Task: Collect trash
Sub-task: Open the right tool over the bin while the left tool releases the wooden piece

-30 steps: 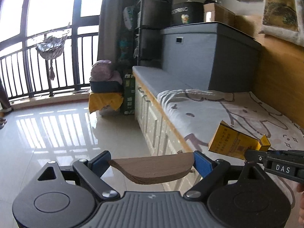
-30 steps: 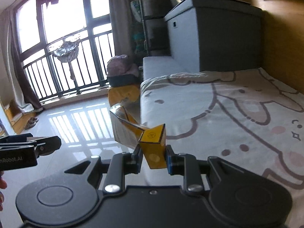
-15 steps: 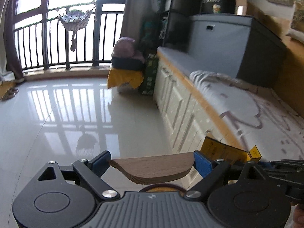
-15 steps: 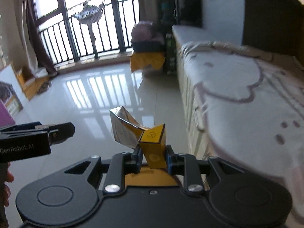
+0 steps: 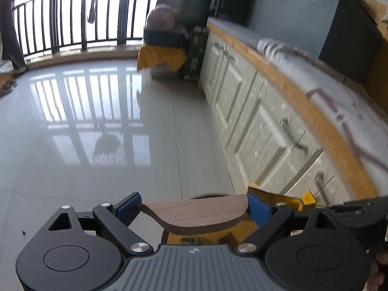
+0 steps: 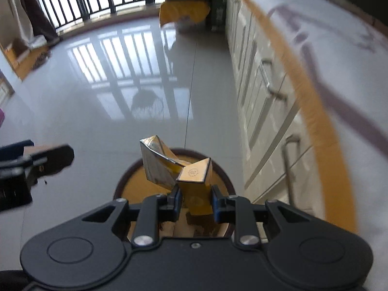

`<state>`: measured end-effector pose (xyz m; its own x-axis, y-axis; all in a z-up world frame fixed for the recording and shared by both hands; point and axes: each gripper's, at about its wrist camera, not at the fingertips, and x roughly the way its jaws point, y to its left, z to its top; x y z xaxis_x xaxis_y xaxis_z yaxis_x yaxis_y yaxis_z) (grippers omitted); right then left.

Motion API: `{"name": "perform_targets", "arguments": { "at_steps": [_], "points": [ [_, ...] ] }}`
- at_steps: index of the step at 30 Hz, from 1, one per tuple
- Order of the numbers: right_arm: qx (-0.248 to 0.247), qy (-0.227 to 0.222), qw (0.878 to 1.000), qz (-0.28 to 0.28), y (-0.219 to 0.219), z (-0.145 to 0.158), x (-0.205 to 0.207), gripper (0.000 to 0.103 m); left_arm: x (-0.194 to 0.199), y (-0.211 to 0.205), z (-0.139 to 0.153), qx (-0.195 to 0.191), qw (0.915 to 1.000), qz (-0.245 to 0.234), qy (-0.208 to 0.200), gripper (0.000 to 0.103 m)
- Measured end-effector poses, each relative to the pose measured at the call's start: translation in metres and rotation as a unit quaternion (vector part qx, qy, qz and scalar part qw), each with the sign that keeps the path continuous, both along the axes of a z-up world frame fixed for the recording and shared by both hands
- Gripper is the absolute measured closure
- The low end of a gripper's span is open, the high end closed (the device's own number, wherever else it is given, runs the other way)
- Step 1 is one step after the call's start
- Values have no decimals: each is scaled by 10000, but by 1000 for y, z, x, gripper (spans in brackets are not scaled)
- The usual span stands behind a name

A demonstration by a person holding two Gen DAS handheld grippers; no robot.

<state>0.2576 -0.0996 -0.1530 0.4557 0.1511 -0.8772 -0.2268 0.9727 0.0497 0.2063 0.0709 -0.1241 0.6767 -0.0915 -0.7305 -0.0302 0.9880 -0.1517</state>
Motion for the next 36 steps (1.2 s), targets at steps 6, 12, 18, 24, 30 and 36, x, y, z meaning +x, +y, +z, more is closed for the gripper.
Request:
{"name": "perform_targets", "arguments": {
  "at_steps": [6,12,18,24,30,36],
  "points": [
    [-176,417,9988,168,17,-35,21,77,6,-1,-41,-20,9990,-118,428,11],
    [-364,671,9964,375,31,-64,38,77,8,-4,-77,-30,9964,-246,814,11],
    [-532,796,9946,395,37,-85,49,76,15,-15,-102,-96,9929,-457,1091,11],
    [-386,856,9953,235,29,-98,60,76,16,-31,-123,-75,9880,-752,1348,11],
    [-164,724,9971,179,26,-96,63,58,23,-41,-138,-338,9839,-874,1520,11],
    [65,741,9972,24,19,-86,67,57,35,-48,-139,-427,9835,-966,1471,11]
  ]
}}
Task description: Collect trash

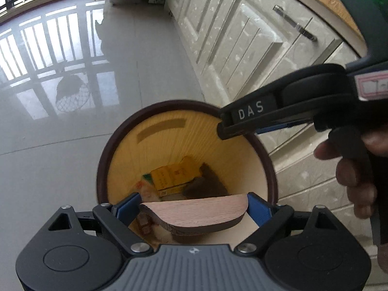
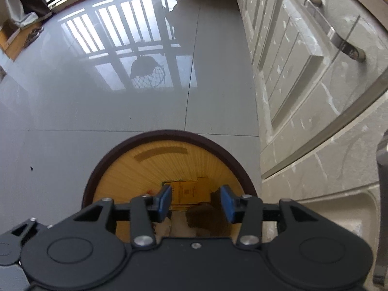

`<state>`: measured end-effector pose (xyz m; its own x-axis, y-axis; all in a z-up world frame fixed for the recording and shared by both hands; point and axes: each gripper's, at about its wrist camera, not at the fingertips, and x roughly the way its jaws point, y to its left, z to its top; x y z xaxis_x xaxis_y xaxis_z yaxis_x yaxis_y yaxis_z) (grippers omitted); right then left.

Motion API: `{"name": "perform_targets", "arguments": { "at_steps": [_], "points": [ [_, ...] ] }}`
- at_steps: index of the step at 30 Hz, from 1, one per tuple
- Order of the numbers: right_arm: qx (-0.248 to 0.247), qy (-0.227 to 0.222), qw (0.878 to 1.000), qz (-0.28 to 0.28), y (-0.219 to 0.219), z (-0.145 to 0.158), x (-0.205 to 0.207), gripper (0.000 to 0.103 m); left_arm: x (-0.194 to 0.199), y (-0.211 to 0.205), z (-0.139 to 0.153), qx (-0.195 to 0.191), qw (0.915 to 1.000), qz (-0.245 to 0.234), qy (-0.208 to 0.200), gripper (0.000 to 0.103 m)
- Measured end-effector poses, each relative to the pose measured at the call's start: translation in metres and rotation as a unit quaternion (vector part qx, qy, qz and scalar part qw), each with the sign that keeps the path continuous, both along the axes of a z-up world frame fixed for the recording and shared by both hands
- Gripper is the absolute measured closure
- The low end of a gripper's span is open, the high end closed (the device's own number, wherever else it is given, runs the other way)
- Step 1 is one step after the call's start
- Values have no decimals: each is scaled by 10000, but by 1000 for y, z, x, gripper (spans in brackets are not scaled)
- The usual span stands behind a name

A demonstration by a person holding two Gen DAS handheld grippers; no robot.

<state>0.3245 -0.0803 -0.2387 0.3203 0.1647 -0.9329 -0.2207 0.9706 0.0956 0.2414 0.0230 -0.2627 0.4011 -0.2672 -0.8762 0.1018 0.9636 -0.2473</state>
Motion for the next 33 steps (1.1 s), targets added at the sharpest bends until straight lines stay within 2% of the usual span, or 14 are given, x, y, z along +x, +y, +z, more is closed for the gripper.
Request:
{"name": "perform_targets", "arguments": {
  "at_steps": [3,5,12,16,25,33],
  "points": [
    [99,94,9999,2,-3,9,1,55,8,-5,1,-113,9999,-66,89,9],
    [133,151,9998,16,-6,13,1,50,11,-9,1,-61,9997,-107,226,0],
    [-53,364,9993,-39,-14,20,-7,40,5,-5,5,225,9977,-158,615,0],
    [-156,417,9990,29,-14,24,-14,28,2,1,11,331,9968,-41,722,0],
    [-122,278,9995,6,-16,42,-27,5,-4,10,38,459,9960,97,755,0],
    [-61,-49,9999,91,-4,79,-43,0,-22,21,71,580,9965,180,582,0]
  ]
}}
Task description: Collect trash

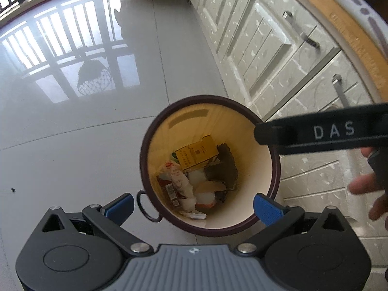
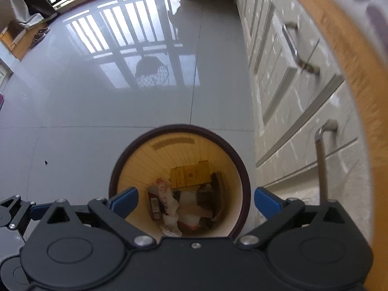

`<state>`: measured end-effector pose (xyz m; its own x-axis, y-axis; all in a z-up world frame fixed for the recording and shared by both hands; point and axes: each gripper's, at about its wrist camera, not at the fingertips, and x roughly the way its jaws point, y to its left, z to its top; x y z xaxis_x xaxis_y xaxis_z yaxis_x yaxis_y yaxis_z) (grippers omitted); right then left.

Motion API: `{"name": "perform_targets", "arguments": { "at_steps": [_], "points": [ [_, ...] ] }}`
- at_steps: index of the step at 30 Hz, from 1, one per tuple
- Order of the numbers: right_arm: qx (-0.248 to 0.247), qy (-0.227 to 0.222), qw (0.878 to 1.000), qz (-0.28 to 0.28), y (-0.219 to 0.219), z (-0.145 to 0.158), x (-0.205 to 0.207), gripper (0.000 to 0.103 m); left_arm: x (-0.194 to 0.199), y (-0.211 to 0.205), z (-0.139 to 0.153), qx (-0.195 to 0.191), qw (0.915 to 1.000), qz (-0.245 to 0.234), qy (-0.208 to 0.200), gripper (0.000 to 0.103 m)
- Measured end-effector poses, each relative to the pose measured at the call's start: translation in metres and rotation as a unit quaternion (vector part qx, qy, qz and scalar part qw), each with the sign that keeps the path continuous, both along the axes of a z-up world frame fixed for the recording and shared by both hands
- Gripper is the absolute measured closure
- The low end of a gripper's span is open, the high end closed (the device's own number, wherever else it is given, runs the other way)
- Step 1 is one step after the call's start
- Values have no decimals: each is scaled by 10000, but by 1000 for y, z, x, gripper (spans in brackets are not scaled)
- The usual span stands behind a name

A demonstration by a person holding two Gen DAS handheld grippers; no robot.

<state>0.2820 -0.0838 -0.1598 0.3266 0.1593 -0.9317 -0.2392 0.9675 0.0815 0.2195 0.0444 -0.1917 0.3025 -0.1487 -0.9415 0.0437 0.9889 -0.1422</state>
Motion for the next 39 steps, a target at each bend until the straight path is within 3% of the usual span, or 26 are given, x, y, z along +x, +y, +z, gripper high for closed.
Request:
{"name": "perform_targets", "arguments": {
  "at_steps": [9,26,39],
  "points": [
    [80,-374,9992,130,2,55,-30,0,-23,14,50,0,9991,218,-359,0],
    [-28,-1134,9934,-140,-64,154,-110,0,-92,0,152,156,9936,367,-1055,0],
    [3,-1615,9866,-231,-98,185,-183,0,-144,-14,204,625,9786,500,-1898,0]
  ]
}}
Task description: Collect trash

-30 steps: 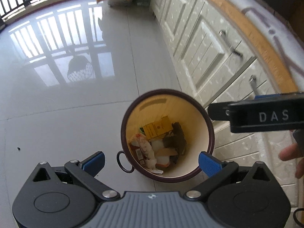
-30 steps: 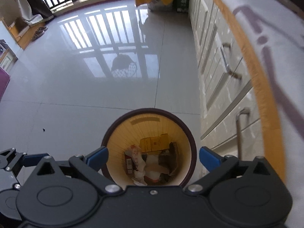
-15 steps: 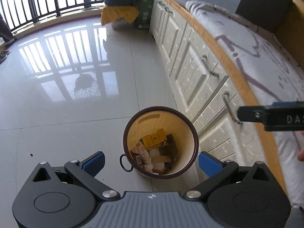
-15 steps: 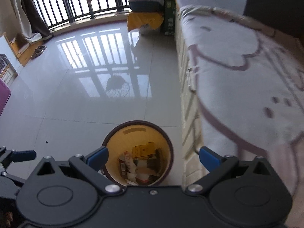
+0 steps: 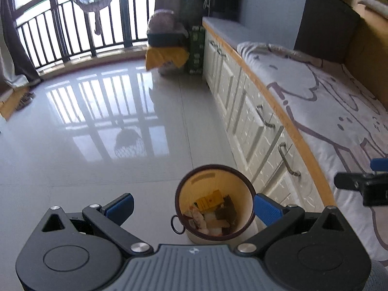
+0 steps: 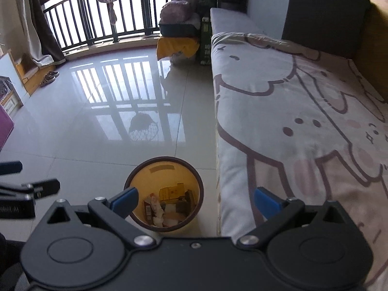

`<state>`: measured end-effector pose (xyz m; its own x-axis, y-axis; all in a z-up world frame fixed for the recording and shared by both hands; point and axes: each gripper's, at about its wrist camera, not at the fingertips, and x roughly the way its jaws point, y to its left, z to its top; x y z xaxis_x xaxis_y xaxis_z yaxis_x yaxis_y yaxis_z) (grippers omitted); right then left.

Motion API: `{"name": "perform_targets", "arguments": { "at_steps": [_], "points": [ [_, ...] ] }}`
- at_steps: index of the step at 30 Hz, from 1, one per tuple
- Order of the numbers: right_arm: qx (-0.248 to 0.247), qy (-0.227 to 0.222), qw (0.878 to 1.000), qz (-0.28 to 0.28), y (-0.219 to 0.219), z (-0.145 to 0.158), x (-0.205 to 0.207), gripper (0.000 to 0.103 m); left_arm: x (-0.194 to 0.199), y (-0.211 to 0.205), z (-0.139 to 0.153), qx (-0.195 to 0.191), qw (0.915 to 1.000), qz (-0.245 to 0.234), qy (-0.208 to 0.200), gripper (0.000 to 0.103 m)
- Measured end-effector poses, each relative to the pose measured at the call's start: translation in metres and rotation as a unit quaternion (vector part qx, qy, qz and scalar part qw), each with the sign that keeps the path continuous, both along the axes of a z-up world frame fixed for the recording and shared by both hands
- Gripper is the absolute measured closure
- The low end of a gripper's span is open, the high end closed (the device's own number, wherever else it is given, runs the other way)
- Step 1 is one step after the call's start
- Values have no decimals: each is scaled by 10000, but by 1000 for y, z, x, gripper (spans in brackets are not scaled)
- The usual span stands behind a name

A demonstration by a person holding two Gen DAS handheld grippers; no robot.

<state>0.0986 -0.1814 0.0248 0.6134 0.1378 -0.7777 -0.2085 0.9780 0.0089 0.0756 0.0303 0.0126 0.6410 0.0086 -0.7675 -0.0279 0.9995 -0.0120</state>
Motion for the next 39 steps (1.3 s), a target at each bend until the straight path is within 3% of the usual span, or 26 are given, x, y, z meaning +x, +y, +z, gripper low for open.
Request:
{"name": "perform_targets", "arguments": {
  "at_steps": [9,19,31,39],
  "points": [
    [43,-448,9989,-103,-18,5,-49,0,-39,-12,3,-36,9992,-115,-378,0],
    [50,-837,9964,-161,-28,-9,-87,0,-73,-21,-7,43,9969,-212,-757,0],
    [202,-1283,9908,-367,-34,-21,-104,0,-82,-17,-13,124,9956,20,-932,0],
    [238,-1297,9903,-439,-32,-24,-104,0,-82,-19,-19,144,9958,12,-901,0]
  ]
}}
